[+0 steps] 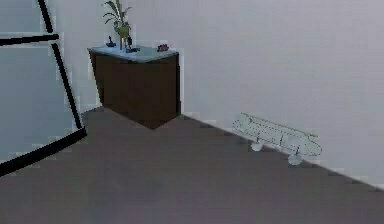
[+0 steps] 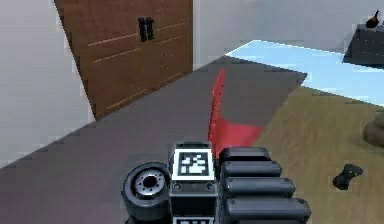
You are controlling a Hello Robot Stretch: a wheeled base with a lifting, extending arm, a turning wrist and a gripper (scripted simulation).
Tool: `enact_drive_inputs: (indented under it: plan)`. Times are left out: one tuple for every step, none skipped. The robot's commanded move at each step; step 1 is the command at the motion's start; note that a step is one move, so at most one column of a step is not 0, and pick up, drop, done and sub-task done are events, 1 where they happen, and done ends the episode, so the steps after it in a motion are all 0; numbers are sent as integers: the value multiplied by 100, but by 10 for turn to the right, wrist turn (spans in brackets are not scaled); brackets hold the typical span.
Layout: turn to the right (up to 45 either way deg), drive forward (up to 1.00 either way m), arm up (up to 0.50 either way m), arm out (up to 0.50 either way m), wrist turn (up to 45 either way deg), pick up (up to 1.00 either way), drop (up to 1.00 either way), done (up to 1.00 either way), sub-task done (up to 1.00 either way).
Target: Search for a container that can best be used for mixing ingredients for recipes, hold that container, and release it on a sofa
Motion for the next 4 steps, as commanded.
enact_drive_inputs:
  plan:
    - [-450,0,0,0,0,0,0,0,0]
    - [-60,0,0,0,0,0,0,0,0]
    - [0,10,0,0,0,0,0,0,0]
    - [-420,0,0,0,0,0,0,0,0]
